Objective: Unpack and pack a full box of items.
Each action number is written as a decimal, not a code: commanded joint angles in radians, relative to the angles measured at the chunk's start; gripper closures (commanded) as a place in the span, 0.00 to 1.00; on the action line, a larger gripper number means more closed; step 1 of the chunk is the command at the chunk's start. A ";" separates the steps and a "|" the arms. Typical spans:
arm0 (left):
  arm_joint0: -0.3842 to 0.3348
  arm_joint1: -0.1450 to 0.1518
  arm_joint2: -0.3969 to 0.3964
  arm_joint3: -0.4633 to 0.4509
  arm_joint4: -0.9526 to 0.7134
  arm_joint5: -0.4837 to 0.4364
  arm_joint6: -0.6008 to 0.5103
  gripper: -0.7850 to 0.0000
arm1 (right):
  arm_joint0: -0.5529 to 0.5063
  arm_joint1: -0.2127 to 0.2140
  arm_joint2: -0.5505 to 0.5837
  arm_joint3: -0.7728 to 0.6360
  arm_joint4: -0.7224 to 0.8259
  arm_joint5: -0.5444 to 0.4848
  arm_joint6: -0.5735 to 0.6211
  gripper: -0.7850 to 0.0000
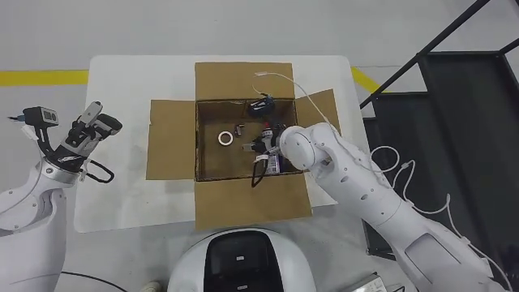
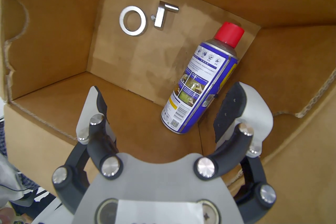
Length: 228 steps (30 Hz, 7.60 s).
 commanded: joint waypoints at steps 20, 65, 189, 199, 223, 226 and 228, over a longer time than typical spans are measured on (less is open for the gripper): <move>0.000 0.000 0.000 0.000 0.000 0.000 0.000 0.00 | 0.032 -0.027 -0.058 0.056 -0.038 0.067 0.014 0.00; 0.000 0.000 0.000 0.000 0.000 0.000 0.000 0.00 | 0.047 -0.066 -0.064 0.224 -0.042 0.074 -0.059 0.00; -0.095 0.013 0.184 0.213 0.037 -0.008 -0.211 1.00 | -0.474 -0.032 0.446 -0.342 -0.078 -0.298 -0.656 1.00; -0.072 0.028 0.124 0.214 0.057 -0.011 -0.166 1.00 | -0.474 -0.032 0.446 -0.342 -0.078 -0.298 -0.656 1.00; -0.060 0.030 0.130 0.206 0.061 0.012 -0.123 0.00 | -0.268 -0.057 0.475 -0.161 0.076 -0.363 -0.804 1.00; -0.060 0.030 0.130 0.206 0.061 0.012 -0.123 0.00 | -0.283 -0.056 0.484 -0.165 0.104 -0.376 -0.803 1.00; -0.060 0.030 0.130 0.206 0.061 0.012 -0.123 0.00 | -0.283 -0.056 0.484 -0.165 0.104 -0.376 -0.803 1.00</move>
